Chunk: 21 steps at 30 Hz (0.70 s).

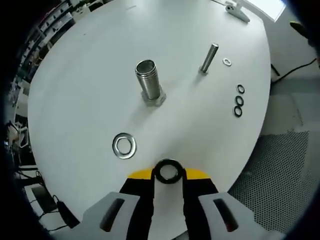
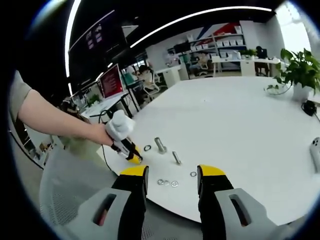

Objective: Place the washer onto the threaded stud by aligning its center hole with the stud, sliding it down to the base, and recovering from edge contact or off-axis alignment until the washer reaches the visible bottom stop.

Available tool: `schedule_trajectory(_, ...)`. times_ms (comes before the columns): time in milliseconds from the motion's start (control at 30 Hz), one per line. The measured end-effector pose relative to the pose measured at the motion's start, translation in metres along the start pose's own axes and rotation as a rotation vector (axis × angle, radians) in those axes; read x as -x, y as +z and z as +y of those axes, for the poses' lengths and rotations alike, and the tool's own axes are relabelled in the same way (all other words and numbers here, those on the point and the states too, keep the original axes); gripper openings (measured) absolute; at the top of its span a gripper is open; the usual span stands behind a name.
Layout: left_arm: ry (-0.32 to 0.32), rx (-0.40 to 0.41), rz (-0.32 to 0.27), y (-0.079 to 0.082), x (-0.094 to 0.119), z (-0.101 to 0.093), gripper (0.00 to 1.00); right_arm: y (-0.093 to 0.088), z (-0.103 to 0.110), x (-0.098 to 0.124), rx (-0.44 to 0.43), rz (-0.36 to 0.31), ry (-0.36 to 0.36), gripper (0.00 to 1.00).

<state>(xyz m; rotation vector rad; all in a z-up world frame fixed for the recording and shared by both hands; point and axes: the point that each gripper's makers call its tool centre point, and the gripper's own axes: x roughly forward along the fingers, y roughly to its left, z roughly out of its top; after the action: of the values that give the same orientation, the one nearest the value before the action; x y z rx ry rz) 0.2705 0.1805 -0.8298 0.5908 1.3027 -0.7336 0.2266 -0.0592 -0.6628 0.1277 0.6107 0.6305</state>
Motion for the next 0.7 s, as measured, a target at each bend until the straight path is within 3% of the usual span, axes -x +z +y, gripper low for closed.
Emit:
schedule_trajectory(167, 0.005, -0.015, -0.032, 0.012, 0.009, 0.002, 0.19, 0.000, 0.000, 0.000, 0.000, 0.001, 0.000, 0.42)
schedule_trajectory(433, 0.008, -0.004, -0.123, 0.050, 0.029, 0.006, 0.19, 0.001, 0.000, 0.000, -0.003, -0.002, -0.001, 0.42)
schedule_trajectory(700, 0.005, 0.011, -0.173, 0.064, 0.042, 0.011, 0.19, 0.001, -0.001, 0.000, -0.003, -0.004, -0.003, 0.42)
